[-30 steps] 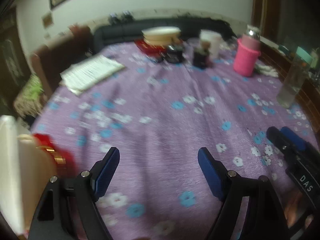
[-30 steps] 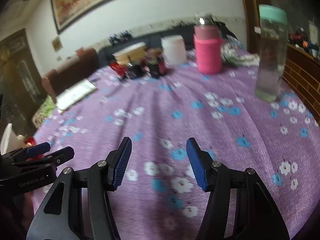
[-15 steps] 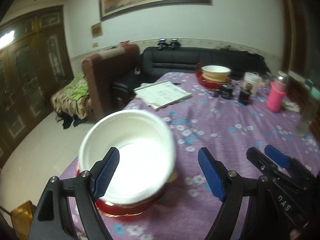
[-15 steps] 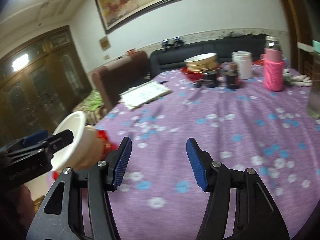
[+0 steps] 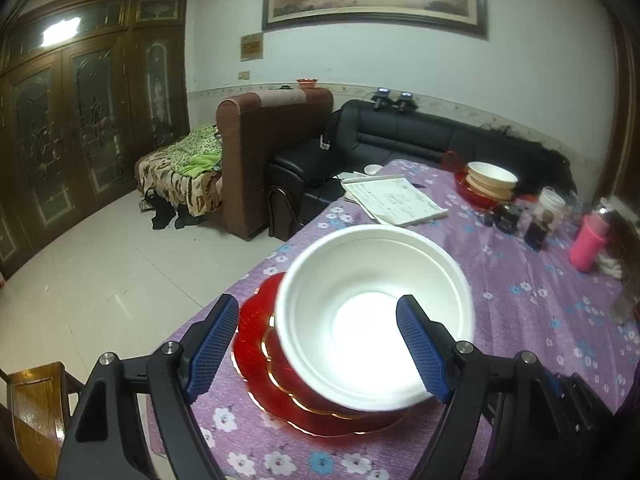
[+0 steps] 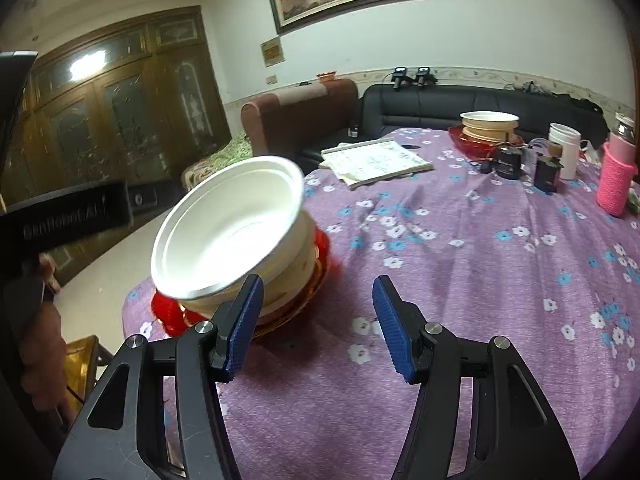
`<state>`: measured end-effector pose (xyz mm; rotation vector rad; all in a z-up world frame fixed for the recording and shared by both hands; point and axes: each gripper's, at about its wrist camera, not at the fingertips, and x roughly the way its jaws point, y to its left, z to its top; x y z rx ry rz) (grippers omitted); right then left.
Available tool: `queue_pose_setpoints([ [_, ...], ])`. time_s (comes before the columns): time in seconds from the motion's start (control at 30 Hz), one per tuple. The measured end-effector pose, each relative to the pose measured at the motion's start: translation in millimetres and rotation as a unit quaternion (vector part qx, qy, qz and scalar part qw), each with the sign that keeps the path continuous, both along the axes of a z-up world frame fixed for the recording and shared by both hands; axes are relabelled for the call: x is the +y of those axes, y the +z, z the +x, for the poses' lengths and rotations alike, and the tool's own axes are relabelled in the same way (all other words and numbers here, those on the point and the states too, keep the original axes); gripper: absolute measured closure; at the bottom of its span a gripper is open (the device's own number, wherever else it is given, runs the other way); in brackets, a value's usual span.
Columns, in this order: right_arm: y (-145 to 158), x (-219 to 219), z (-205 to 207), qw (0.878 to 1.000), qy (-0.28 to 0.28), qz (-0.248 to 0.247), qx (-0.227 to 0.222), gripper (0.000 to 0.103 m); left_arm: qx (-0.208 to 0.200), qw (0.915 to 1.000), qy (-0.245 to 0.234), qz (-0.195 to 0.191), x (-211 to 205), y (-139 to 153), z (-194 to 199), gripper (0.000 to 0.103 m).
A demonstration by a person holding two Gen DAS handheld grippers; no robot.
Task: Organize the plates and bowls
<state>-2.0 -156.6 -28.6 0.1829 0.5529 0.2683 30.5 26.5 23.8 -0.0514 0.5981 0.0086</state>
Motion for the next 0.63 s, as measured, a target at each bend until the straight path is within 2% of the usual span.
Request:
queue_pose_setpoints([
  [0.63, -6, 11, 9, 1.000, 0.009, -0.012, 0.010, 0.045, -0.016, 0.9994, 0.027, -0.014, 24, 4, 5, 0.022],
])
